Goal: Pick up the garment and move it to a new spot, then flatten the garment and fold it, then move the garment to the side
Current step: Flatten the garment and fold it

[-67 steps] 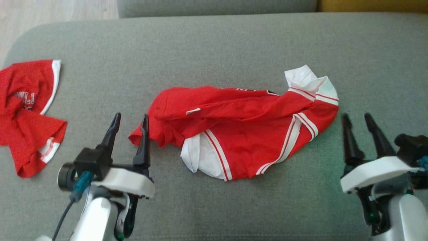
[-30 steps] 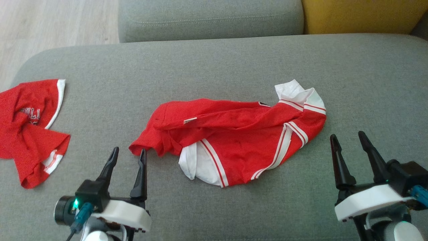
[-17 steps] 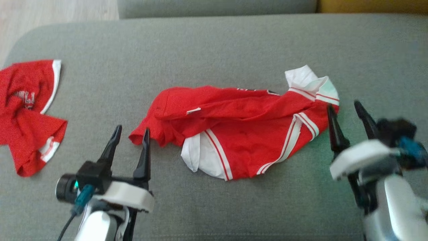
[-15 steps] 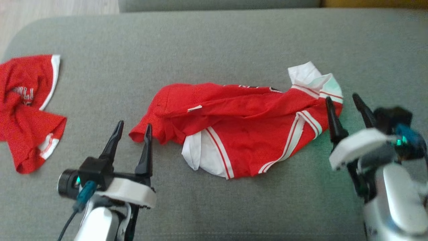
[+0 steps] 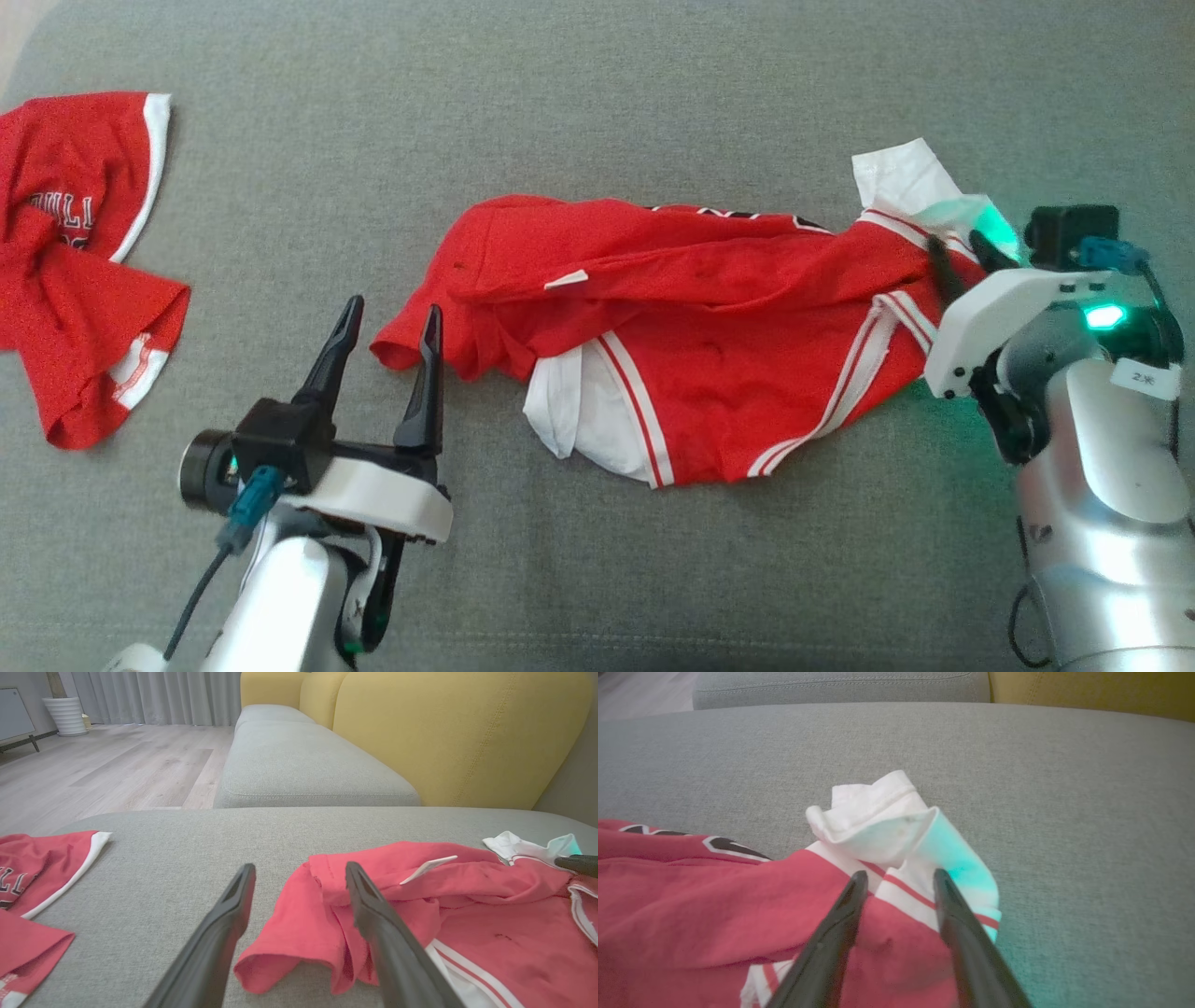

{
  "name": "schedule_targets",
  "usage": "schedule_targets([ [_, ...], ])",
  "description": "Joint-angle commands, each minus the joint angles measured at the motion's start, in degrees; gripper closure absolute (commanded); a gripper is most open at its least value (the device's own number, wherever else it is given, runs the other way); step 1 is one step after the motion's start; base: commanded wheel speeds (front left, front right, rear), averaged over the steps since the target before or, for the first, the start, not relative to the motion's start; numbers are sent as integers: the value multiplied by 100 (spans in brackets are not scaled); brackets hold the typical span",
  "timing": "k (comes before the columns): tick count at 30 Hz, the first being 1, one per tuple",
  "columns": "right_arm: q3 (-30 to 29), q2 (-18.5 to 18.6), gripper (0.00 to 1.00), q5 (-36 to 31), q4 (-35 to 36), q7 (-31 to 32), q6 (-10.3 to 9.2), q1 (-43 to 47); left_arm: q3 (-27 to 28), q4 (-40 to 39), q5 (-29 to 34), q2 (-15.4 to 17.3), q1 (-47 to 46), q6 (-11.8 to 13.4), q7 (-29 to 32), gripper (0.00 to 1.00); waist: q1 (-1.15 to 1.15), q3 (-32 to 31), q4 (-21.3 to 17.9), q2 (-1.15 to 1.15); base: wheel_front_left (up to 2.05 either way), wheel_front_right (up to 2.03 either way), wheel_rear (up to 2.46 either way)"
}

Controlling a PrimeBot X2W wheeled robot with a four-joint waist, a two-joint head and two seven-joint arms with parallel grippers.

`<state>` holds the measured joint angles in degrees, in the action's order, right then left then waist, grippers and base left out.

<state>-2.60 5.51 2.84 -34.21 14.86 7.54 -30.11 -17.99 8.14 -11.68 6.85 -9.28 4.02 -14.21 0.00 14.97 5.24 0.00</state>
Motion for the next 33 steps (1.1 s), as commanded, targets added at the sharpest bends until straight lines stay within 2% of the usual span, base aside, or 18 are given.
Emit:
schedule_targets([
  [1, 37, -8, 100, -33, 131, -88, -5, -134, 187, -148, 2, 31, -227, -17, -69, 0, 0, -12, -11, 0, 0, 0, 0],
  [9, -352, -187, 100, 298, 574, -554, -5, 369, 271, -179, 24, 21, -137, -2, -77, 0, 0, -146, -152, 0, 0, 0, 0],
  [13, -583, -252, 100, 895, 1081, -625, -5, 906, 287, -203, 41, 21, -78, -14, -78, 0, 0, -205, -208, 0, 0, 0, 0],
  [18, -515, -261, 100, 1959, 1549, -612, -5, 1743, 306, -214, 45, 24, -15, -30, -78, 0, 0, -253, -251, 0, 0, 0, 0],
  [22, -503, -262, 100, 2179, 1629, -666, -5, 2267, 334, -213, 38, 26, 30, -23, -78, 0, 0, -279, -285, 0, 0, 0, 0],
  [23, -502, -262, 94, 2181, 1621, -689, -5, 2346, 338, -208, 35, 25, 42, -22, -78, 0, 0, -288, -288, 0, 0, 0, 0],
  [24, -488, -262, 59, 2182, 1614, -718, -5, 2401, 342, -201, 33, 23, 53, -21, -78, 0, 0, -305, -293, 0, 0, 0, 0],
  [25, -474, -262, 0, 2188, 1612, -762, -5, 2439, 345, -191, 30, 22, 70, -19, -78, 0, 0, -329, -298, 0, 0, 0, 0],
  [29, -407, -262, 0, 2064, 1806, -1061, -5, 2485, 354, -170, 20, 21, 128, -13, -78, 0, 0, -399, -299, 0, 0, 0, 0],
  [33, -349, -263, 0, 1521, 2313, -1349, -5, 2489, 379, -169, 16, 38, 178, 7, -78, 0, 0, -491, -294, 0, 0, 0, 0],
])
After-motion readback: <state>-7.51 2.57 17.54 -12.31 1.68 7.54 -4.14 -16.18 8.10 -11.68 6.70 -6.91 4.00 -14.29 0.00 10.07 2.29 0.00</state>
